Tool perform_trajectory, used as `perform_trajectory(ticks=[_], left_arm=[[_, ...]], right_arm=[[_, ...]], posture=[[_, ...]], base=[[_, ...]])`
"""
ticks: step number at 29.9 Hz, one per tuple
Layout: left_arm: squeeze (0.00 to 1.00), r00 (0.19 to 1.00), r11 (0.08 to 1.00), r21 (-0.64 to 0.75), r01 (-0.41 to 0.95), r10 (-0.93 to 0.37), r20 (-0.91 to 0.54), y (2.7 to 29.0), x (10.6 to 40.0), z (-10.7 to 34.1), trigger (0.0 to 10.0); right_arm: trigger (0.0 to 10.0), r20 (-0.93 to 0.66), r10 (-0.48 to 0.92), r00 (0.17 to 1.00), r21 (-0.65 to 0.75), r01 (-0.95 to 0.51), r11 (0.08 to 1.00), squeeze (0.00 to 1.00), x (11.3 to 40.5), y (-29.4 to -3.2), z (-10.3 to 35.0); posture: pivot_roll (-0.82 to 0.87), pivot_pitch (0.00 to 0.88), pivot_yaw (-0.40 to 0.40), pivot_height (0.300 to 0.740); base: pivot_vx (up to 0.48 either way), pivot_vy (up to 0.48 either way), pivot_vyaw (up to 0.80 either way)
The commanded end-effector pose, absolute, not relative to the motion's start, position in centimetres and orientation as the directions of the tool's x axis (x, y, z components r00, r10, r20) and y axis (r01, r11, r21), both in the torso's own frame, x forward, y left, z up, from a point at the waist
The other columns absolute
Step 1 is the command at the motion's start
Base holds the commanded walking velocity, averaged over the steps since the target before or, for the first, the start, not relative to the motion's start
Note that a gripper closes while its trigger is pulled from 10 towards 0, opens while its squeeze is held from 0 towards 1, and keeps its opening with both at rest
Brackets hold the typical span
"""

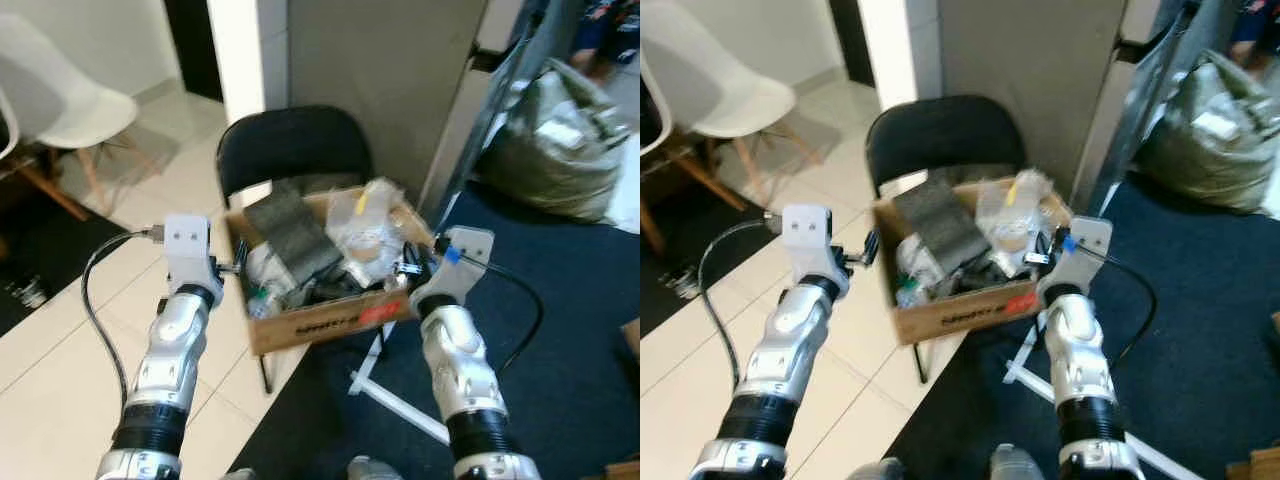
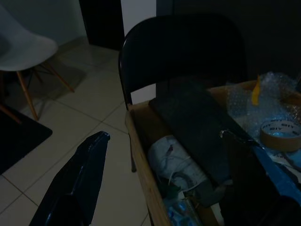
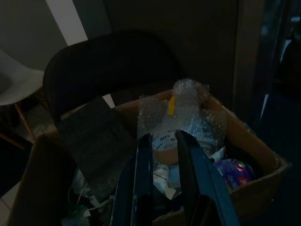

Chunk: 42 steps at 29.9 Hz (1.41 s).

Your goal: Picking trash to rubbish bin

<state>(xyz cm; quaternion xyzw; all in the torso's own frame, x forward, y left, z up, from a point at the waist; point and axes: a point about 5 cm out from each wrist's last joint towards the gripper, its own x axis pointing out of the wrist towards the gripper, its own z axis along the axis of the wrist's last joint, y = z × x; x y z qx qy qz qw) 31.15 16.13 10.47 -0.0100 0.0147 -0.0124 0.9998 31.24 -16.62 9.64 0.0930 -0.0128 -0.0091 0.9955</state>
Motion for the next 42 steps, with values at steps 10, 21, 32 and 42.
perform_trajectory(ticks=[10,21,32,42], left_arm=[[0.0,0.999,1.0,0.003,0.027,-0.026,-0.043,16.04,31.2,10.1,10.0],[0.0,0.998,0.999,0.011,0.031,-0.03,-0.05,16.03,31.22,9.99,10.0],[0.0,0.998,0.999,0.021,0.039,-0.038,-0.052,16.05,31.23,10.01,10.0],[0.0,0.997,0.998,0.031,0.059,-0.058,-0.055,15.77,31.39,10.06,10.0]], right_arm=[[10.0,0.022,-0.028,0.999,0.185,0.024,0.983,0.0,31.25,-16.64,9.72],[10.0,0.01,-0.029,1.0,0.181,0.027,0.983,0.0,31.22,-16.62,9.53],[10.0,-0.002,-0.04,0.999,0.196,0.039,0.98,0.0,31.17,-16.69,9.31],[10.0,-0.014,-0.057,0.998,0.204,0.059,0.977,0.0,31.16,-16.98,9.11]], posture=[[-0.08,0.0,0.009,0.74],[-0.08,0.0,0.007,0.74],[-0.07,0.0,0.01,0.74],[-0.07,0.009,0.013,0.74]], base=[[0.0,0.0,-0.18],[0.0,0.0,-0.8],[0.0,0.0,-0.8],[0.0,0.0,-0.8]])
